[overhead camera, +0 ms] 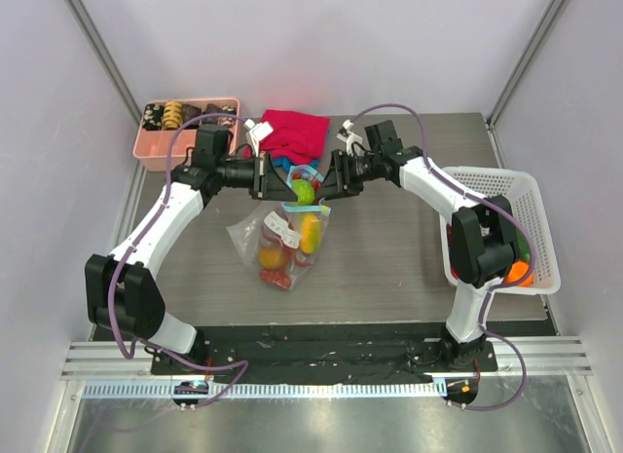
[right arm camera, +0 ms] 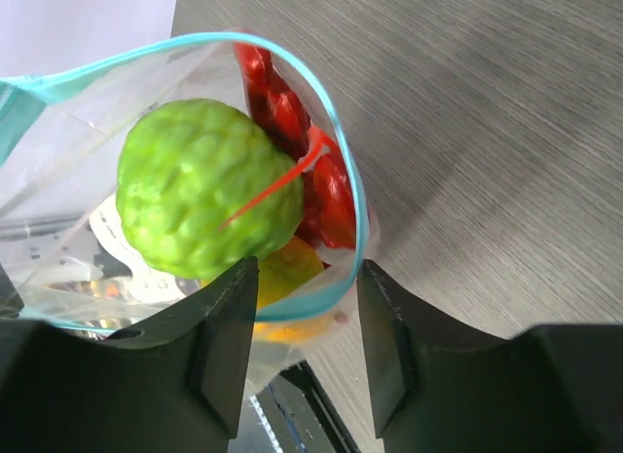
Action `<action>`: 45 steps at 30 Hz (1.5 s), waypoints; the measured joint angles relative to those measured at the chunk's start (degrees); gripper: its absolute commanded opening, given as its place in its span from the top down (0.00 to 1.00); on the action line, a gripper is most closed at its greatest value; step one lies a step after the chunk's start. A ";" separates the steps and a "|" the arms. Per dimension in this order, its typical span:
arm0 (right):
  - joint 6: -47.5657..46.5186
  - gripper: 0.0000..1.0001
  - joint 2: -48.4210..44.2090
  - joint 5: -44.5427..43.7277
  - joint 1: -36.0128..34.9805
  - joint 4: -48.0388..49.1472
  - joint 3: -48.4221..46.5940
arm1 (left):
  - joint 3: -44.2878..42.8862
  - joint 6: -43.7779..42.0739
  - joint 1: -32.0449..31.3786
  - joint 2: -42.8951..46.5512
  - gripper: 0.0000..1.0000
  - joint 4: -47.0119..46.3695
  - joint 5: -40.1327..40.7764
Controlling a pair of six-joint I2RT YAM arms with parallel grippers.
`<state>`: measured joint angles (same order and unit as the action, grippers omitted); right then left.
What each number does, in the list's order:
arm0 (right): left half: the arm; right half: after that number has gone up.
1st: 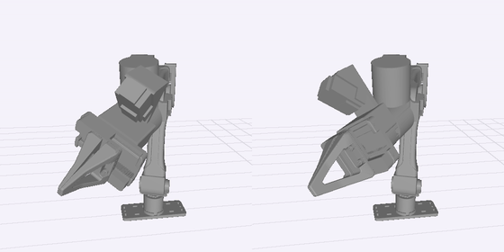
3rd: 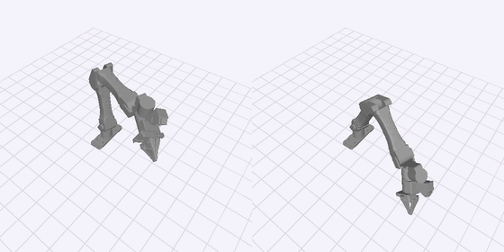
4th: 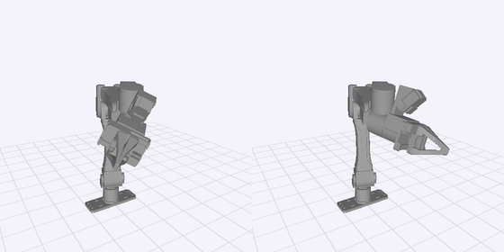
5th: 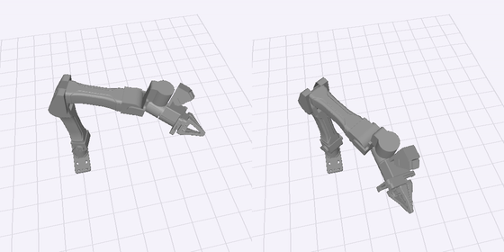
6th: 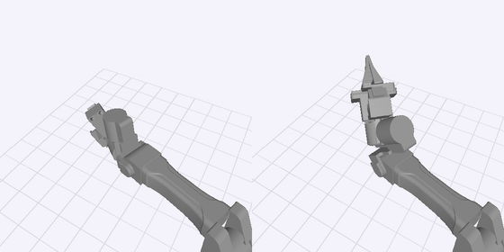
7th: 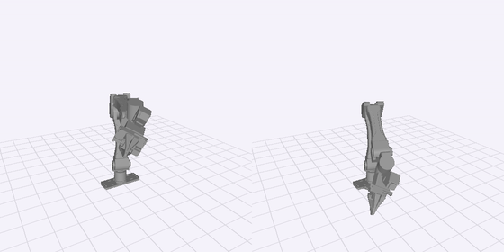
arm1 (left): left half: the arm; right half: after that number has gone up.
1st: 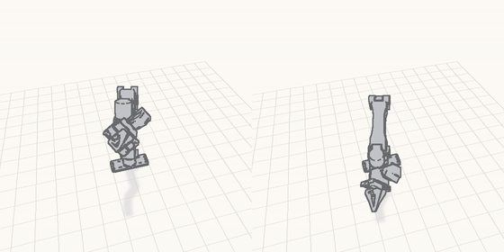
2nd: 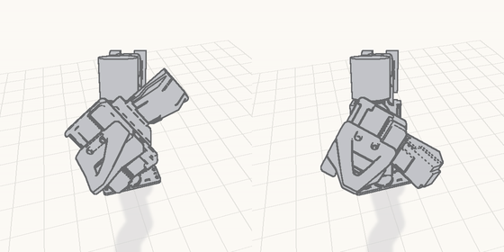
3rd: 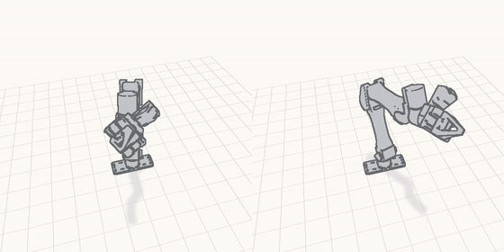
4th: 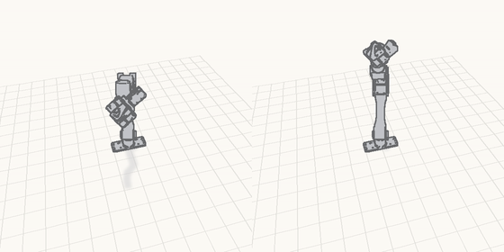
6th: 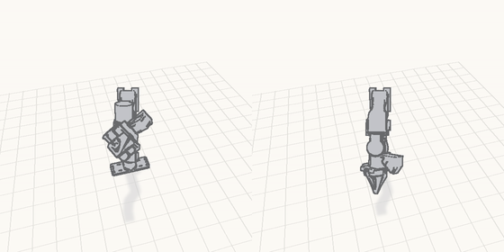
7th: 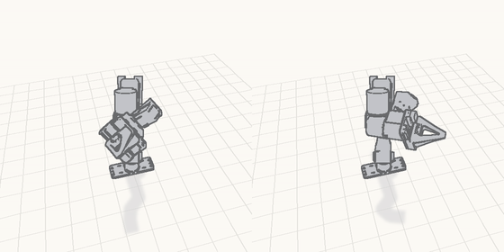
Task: Place the food in the zip-top bag and seal the zipper
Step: Adjust the zipper food storage bag at the center of the board.
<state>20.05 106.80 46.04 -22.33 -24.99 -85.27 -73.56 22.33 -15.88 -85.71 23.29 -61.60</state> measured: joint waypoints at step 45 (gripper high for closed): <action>-25.38 0.13 -15.58 -7.32 3.17 -25.57 -6.75 | -6.10 -15.28 -5.73 2.54 1.00 21.16 30.84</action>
<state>-5.32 91.22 38.72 -19.16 -50.57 -92.03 -79.66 7.05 -21.61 -83.18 44.45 -30.76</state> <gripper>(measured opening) 0.771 0.018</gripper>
